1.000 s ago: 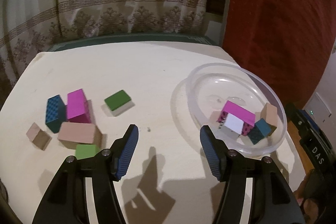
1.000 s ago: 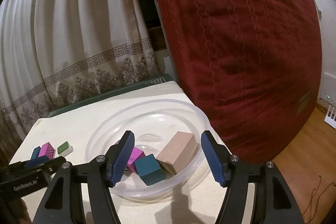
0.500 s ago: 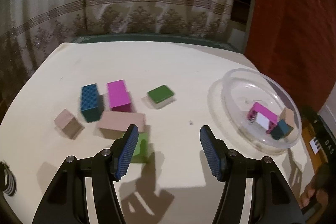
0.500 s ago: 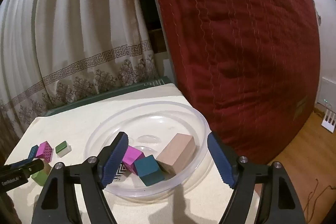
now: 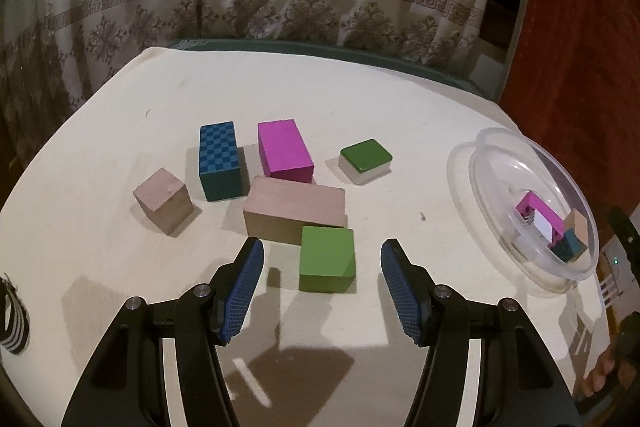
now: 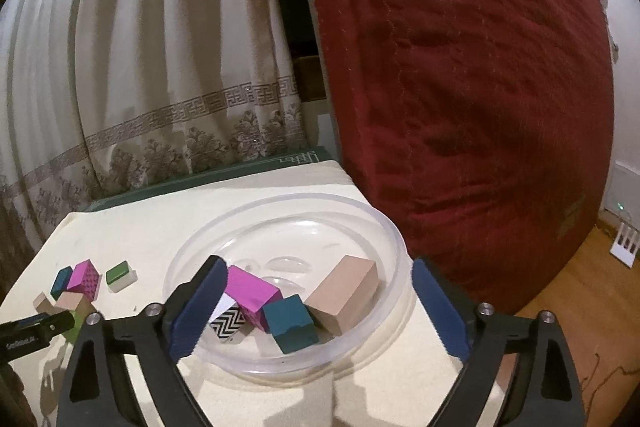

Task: Organize rigid objects
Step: 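Move the left gripper to the green cube and grasp it, then grasp the long light wood block with the right gripper while the left holds the green cube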

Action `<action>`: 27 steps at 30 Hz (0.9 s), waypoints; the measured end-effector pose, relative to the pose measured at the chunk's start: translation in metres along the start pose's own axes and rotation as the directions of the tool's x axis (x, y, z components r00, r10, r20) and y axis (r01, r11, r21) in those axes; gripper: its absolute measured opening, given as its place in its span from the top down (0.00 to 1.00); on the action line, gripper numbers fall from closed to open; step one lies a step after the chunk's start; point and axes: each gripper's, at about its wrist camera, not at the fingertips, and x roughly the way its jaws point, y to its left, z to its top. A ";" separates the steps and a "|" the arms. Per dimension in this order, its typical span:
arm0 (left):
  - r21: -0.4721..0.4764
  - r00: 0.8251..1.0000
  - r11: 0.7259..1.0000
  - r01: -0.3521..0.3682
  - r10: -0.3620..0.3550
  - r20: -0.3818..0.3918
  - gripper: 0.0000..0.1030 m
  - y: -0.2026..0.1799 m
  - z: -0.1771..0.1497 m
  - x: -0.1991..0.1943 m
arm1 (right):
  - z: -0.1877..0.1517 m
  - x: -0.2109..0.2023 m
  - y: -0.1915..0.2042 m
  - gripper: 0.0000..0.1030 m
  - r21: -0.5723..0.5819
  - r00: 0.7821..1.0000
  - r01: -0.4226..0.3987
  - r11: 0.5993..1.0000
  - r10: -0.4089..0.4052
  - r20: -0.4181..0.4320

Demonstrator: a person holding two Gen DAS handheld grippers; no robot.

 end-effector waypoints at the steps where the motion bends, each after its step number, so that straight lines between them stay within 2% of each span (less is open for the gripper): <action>1: -0.002 1.000 1.000 0.000 0.000 -0.004 0.40 0.001 0.000 0.001 | 0.000 0.000 0.002 0.03 -0.007 1.000 -0.004 1.000 0.004 -0.002; 7: -0.014 0.999 1.000 0.011 -0.012 -0.035 0.40 0.006 -0.001 0.012 | 0.001 -0.005 0.014 0.02 -0.003 0.995 -0.095 0.996 0.094 -0.043; 12: -0.014 0.999 1.000 0.023 -0.024 -0.045 0.41 0.007 -0.001 0.017 | 0.006 -0.013 0.036 0.02 -0.040 0.985 -0.171 0.984 0.169 -0.044; 18: -0.010 0.997 0.999 0.050 -0.051 -0.066 0.64 0.006 -0.002 0.023 | 0.006 -0.015 0.063 0.02 -0.078 0.967 -0.252 0.965 0.246 -0.072; 22: -0.012 0.997 0.998 0.059 -0.060 -0.052 0.71 0.008 -0.002 0.020 | 0.005 -0.010 0.077 0.02 -0.087 0.951 -0.298 0.951 0.288 -0.109; 27: -0.029 0.998 0.998 0.054 -0.055 -0.025 0.71 0.017 -0.002 0.011 | 0.003 -0.005 0.092 0.02 -0.086 0.933 -0.340 0.936 0.325 -0.151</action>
